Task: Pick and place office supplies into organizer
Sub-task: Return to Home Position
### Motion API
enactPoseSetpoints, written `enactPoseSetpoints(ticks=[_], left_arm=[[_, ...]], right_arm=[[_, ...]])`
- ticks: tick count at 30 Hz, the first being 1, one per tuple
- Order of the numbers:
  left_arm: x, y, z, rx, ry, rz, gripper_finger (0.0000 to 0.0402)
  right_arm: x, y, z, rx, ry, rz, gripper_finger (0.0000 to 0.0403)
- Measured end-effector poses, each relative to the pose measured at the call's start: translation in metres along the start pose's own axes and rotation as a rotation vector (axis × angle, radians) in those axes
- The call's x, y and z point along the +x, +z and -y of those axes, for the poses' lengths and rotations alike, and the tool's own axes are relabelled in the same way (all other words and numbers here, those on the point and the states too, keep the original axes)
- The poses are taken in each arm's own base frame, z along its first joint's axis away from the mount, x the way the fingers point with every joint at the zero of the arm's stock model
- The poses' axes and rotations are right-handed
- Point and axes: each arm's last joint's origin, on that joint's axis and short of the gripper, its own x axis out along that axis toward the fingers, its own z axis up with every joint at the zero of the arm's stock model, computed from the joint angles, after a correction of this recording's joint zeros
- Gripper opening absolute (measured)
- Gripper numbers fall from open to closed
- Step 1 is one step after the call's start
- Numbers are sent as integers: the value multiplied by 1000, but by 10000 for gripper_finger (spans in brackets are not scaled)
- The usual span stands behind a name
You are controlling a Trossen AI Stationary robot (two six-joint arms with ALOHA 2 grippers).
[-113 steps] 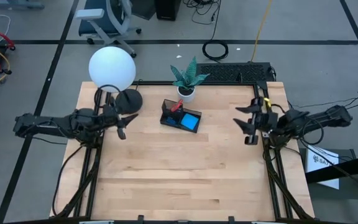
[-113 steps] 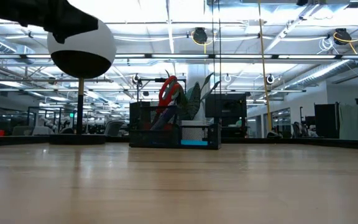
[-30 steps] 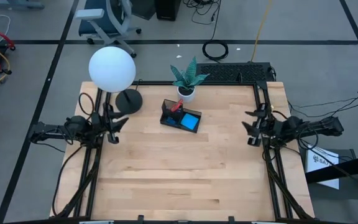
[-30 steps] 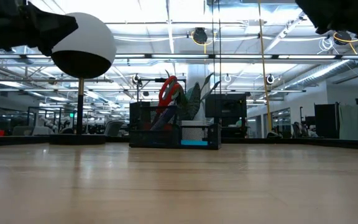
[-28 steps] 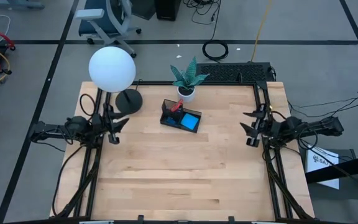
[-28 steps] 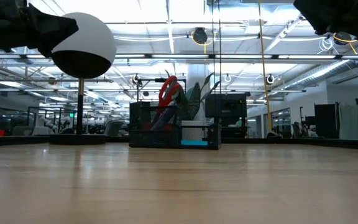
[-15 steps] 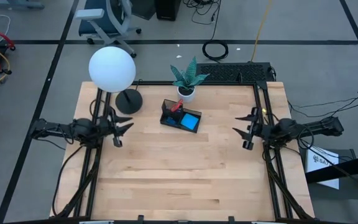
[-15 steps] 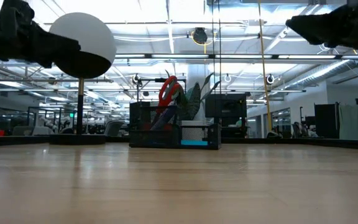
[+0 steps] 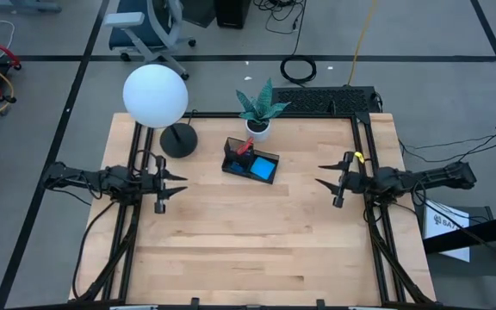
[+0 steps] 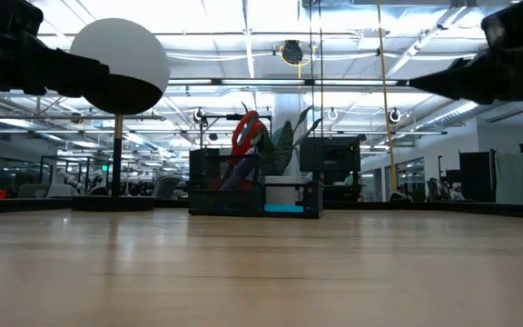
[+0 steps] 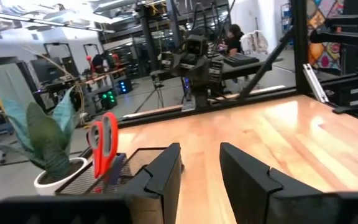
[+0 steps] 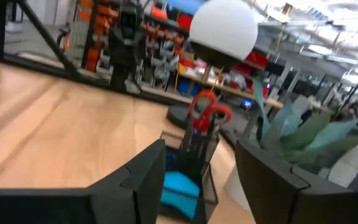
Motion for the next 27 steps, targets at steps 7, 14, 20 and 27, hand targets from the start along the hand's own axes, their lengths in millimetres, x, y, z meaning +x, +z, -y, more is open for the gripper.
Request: enactPoseSetpoints(ticks=[7, 14, 20, 27], left_arm=[[0, 0, 1, 1, -20, -1, 120], [0, -1, 1, 0, -20, -3, 120], [0, -1, 1, -1, -21, -4, 120], [0, -1, 1, -1, -22, -8, 120]], right_arm=[[0, -11, -2, 53, 32, -99, 185], [0, -10, -8, 148, 277, -46, 184], [0, -13, -6, 146, 267, -78, 187], [0, -19, -4, 145, 247, -141, 188]])
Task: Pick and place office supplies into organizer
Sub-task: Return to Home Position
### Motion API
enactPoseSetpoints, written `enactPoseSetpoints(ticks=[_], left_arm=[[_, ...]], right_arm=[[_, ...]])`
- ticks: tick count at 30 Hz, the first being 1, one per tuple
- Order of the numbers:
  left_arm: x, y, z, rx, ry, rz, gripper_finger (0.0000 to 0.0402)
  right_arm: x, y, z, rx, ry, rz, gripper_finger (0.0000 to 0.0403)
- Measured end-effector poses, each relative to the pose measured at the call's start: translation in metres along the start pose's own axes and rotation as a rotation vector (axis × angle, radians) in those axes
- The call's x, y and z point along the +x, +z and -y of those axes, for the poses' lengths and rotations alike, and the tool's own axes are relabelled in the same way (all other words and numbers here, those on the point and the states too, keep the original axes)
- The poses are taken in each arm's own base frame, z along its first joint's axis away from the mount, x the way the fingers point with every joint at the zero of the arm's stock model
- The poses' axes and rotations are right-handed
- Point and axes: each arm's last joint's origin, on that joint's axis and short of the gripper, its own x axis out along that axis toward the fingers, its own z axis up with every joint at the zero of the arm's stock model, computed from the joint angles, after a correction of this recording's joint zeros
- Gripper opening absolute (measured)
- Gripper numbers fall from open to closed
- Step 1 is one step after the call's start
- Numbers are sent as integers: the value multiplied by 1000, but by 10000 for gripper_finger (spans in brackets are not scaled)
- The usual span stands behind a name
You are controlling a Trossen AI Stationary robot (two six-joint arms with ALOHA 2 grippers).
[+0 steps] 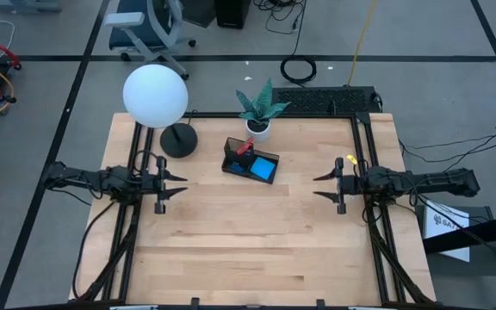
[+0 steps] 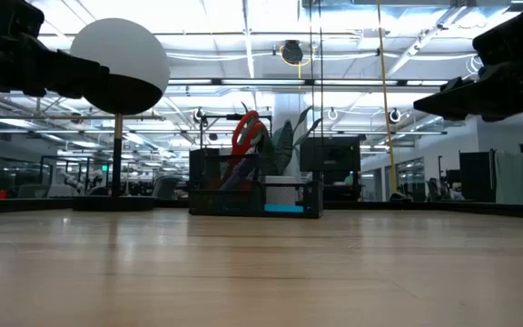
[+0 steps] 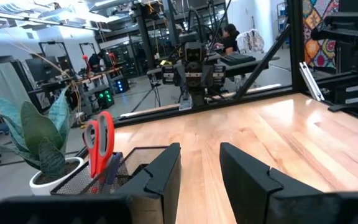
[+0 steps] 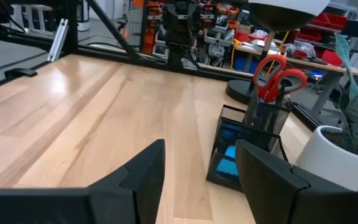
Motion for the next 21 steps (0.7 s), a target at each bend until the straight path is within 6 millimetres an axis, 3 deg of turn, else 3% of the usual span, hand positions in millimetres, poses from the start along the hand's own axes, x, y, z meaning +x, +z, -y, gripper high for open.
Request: enactPoseSetpoints(ticks=[12, 21], left_arm=[[5, -6, 2, 2, -16, -63, 120], [4, -5, 6, -3, -138, -33, 120]], right_arm=[[0, -1, 1, 2, -6, -7, 186], [0, 0, 1, 1, -7, -1, 187]])
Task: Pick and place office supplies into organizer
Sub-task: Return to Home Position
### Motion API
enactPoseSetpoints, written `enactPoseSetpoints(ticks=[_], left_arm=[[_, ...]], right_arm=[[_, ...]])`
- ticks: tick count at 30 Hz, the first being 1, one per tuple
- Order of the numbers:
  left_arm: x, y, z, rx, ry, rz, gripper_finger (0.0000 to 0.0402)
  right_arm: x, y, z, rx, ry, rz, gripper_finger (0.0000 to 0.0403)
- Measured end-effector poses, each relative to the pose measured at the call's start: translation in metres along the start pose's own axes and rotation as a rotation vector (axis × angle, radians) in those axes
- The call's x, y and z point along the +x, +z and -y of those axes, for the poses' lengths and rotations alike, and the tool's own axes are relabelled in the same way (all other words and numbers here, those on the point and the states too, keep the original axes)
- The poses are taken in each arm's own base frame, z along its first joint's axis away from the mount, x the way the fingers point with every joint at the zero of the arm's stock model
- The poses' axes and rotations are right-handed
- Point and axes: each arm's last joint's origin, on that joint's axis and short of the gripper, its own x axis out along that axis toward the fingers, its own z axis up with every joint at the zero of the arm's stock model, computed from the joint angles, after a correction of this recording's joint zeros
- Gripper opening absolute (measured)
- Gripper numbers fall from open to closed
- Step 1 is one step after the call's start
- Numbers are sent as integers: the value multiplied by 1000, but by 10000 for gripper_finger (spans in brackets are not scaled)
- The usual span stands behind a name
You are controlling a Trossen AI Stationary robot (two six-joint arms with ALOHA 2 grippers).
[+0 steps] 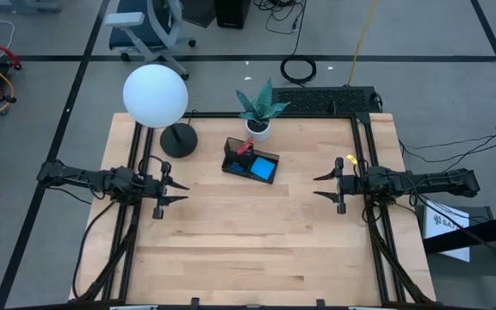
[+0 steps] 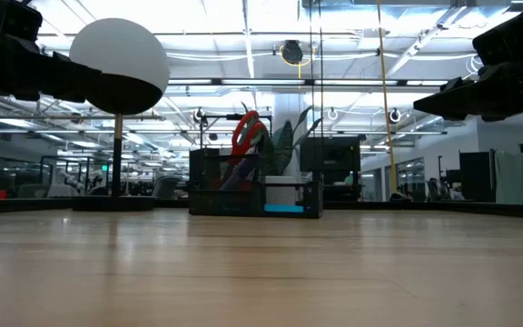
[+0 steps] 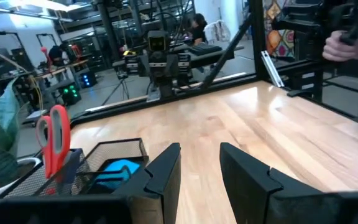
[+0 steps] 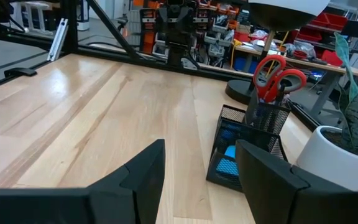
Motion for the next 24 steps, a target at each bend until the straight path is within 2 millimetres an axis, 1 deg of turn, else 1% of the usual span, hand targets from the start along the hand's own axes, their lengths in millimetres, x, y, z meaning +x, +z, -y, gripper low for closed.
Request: enactPoseSetpoints(ticks=[3, 9, 14, 24], left_arm=[[0, -1, 0, 5, 2, -9, 120], [0, -1, -3, 1, 96, -31, 120], [0, -1, -3, 0, 100, -24, 120], [0, 0, -3, -1, 105, -14, 120]], right_arm=[[0, 0, 0, -3, 1, -1, 189], [0, 3, 1, -1, -6, 34, 186], [0, 3, 1, 73, -4, 35, 187], [0, 4, 1, 79, -5, 39, 184]])
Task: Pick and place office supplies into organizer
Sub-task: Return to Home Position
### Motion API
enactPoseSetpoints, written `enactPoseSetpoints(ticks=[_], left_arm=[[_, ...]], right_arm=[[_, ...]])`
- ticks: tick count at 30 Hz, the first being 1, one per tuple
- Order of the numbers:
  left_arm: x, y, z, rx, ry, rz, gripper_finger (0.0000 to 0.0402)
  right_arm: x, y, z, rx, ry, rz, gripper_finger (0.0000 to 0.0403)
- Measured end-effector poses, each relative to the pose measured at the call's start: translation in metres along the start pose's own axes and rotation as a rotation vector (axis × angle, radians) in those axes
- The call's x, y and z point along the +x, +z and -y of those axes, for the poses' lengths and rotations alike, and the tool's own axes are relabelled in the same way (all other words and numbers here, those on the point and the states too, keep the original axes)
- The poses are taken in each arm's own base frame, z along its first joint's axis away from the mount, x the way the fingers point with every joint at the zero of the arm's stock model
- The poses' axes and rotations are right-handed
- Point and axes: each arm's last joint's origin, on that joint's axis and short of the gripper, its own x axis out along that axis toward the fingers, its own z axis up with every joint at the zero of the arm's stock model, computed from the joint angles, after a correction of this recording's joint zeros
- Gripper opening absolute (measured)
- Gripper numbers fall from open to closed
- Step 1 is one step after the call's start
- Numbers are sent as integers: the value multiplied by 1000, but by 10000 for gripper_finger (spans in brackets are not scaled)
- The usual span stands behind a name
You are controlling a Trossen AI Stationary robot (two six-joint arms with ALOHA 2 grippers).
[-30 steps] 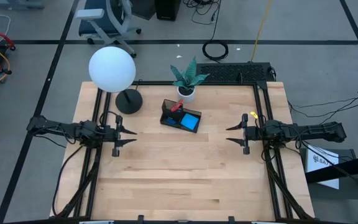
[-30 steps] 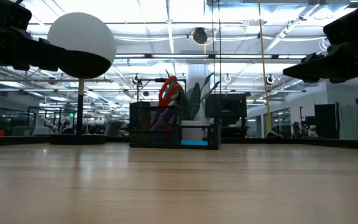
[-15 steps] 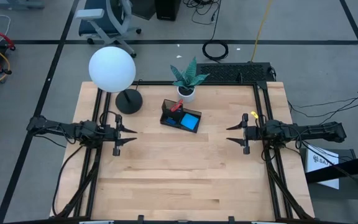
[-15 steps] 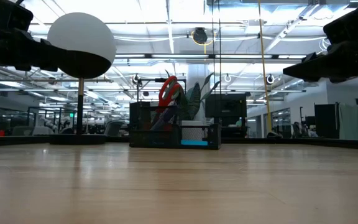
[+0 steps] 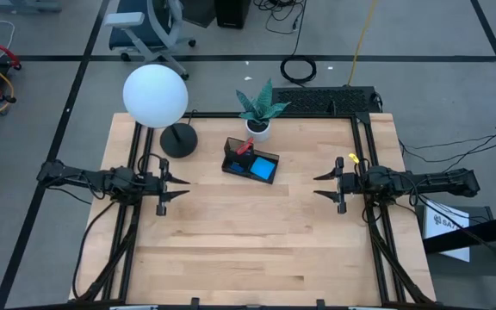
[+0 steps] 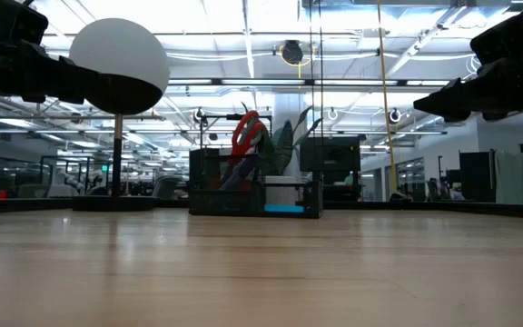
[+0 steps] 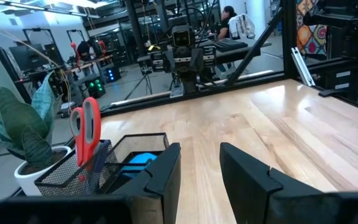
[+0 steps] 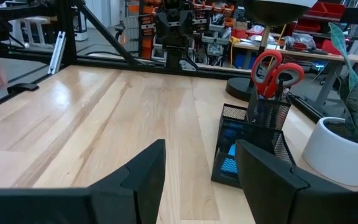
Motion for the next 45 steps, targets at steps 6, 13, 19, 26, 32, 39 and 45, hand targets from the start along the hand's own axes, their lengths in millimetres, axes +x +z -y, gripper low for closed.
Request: enactPoseSetpoints(ticks=[6, 13, 19, 26, 32, 39, 45], left_arm=[[0, 0, 0, 0, 0, 2, 120], [0, 0, 0, -27, 0, 3, 120], [0, 0, 0, -29, 0, 3, 120], [0, 0, 0, -46, 0, 3, 120], [0, 0, 0, -46, 0, 3, 120], [0, 0, 0, -46, 0, 4, 120], [0, 0, 0, -45, 0, 4, 120]], right_arm=[[0, 0, 0, -1, 0, 1, 186], [0, 0, 0, -1, 0, 3, 185], [0, 0, 0, -2, 0, 3, 189], [0, 0, 0, -1, 0, 3, 185], [0, 0, 0, -2, 0, 3, 187], [0, 0, 0, -2, 0, 3, 183], [0, 0, 0, -1, 1, 4, 187]])
